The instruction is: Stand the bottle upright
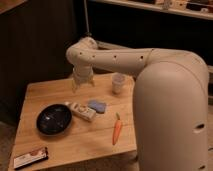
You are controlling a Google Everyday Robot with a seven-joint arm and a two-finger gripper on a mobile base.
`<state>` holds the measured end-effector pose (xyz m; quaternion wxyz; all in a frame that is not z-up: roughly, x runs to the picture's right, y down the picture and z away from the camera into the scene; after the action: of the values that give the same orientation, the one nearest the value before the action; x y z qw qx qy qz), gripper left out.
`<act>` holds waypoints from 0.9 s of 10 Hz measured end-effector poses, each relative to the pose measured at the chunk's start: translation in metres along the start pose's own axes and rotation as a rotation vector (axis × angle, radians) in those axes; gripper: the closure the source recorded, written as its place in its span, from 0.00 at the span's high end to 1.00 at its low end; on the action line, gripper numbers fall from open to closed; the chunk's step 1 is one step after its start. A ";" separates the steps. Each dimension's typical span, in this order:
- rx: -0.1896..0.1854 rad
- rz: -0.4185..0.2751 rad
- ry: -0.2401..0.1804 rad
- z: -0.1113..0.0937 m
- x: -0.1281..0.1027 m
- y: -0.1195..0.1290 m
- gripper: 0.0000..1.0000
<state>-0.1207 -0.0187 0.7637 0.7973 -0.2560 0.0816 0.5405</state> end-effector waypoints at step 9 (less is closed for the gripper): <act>-0.005 -0.177 -0.052 0.035 0.000 0.006 0.65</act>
<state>-0.1315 0.0000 0.7917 0.8433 -0.2499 0.0363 0.4744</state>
